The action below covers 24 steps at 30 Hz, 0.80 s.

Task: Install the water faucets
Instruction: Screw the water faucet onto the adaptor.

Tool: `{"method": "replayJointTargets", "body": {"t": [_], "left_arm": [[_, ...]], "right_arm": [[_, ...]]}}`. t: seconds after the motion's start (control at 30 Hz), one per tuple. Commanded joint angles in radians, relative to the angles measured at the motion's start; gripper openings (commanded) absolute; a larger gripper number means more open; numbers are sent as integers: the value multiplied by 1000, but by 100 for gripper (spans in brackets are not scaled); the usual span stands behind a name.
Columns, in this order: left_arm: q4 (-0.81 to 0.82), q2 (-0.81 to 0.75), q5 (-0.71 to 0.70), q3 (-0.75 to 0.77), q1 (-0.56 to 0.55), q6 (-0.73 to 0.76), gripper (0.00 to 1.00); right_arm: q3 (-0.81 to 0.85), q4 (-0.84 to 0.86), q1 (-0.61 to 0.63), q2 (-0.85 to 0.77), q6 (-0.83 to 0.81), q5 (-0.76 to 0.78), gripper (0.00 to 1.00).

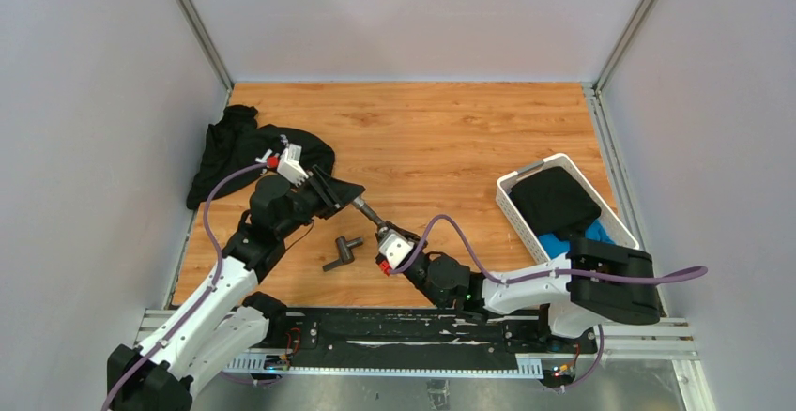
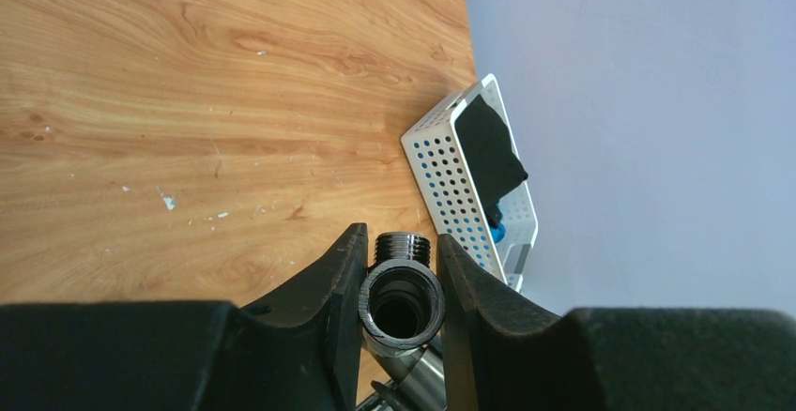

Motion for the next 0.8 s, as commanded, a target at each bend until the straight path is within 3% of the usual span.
{"method": "replayJointTargets", "body": {"t": [0.0,0.03,0.1,0.23,0.33,0.47,0.6,0.77], "left_arm": [[51,-24,34,-12,-1,-26,0],[53,-23,39,-12,-1,-22,2],[54,-25,48,-12,-1,-12,25],[75,-32,68,-30,-1,-12,58],[97,-41,71,-45,-1,-17,75],[122,-41,83,-57,-1,-26,80],[136,-25,101,-60,-1,-25,80],[146,-11,85,-64,-1,-26,63]], "right_arm": [[35,10,-12,-17,53,-5,0],[37,0,-12,-23,56,-5,0],[45,-35,-14,-41,75,-4,0],[54,-92,-24,-79,126,-1,0],[57,-104,-26,-90,127,2,0],[56,-110,-28,-98,137,4,0],[57,-110,-28,-102,136,-4,0],[60,-118,-28,-107,136,-21,0]]}}
